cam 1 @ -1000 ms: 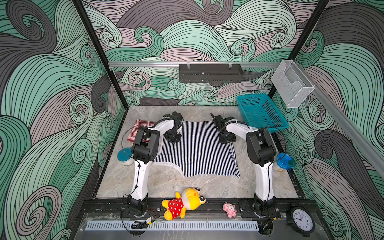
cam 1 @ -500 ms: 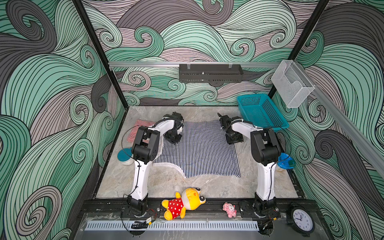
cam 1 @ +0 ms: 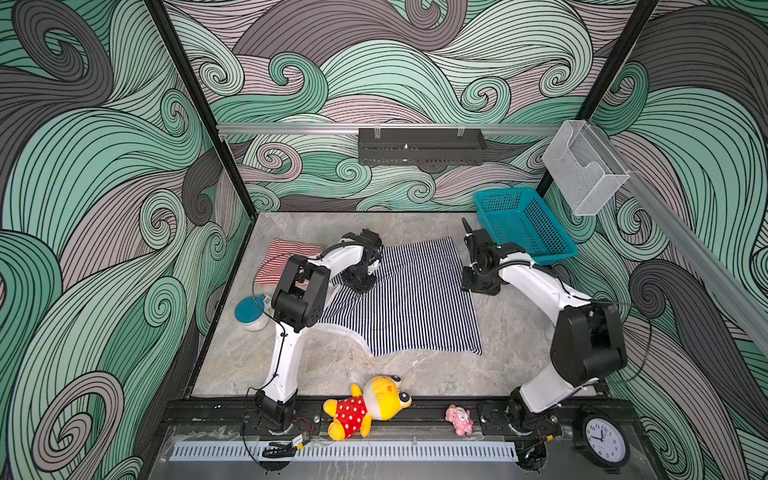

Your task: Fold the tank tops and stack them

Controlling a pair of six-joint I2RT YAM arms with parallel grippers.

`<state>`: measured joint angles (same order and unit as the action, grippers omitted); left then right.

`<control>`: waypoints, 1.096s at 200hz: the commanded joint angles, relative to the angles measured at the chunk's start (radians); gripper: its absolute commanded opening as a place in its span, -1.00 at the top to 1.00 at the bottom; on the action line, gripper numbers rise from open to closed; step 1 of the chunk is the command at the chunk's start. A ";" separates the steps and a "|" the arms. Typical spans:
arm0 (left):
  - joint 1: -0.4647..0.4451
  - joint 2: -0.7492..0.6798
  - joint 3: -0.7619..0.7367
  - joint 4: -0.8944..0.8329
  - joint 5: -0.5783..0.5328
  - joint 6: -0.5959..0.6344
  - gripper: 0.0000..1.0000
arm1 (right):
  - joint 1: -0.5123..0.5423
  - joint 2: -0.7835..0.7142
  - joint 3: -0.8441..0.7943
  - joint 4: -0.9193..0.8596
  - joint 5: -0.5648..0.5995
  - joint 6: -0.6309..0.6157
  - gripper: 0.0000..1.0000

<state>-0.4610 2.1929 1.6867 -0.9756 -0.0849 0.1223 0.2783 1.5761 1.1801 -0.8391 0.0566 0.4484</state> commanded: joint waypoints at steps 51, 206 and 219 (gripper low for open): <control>0.071 -0.086 -0.041 -0.018 -0.131 0.035 0.46 | 0.033 -0.195 -0.296 0.196 -0.386 0.225 -0.17; 0.145 0.161 0.228 -0.065 -0.173 0.069 0.48 | -0.015 0.032 -0.349 0.111 -0.133 0.214 -0.15; 0.147 0.171 0.240 -0.066 -0.173 0.075 0.48 | -0.028 0.037 -0.349 0.110 -0.124 0.214 -0.15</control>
<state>-0.3229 2.3146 1.8896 -0.9958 -0.2394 0.1795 0.2783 1.5749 0.8360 -0.6689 -0.1558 0.6552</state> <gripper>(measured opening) 0.262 0.577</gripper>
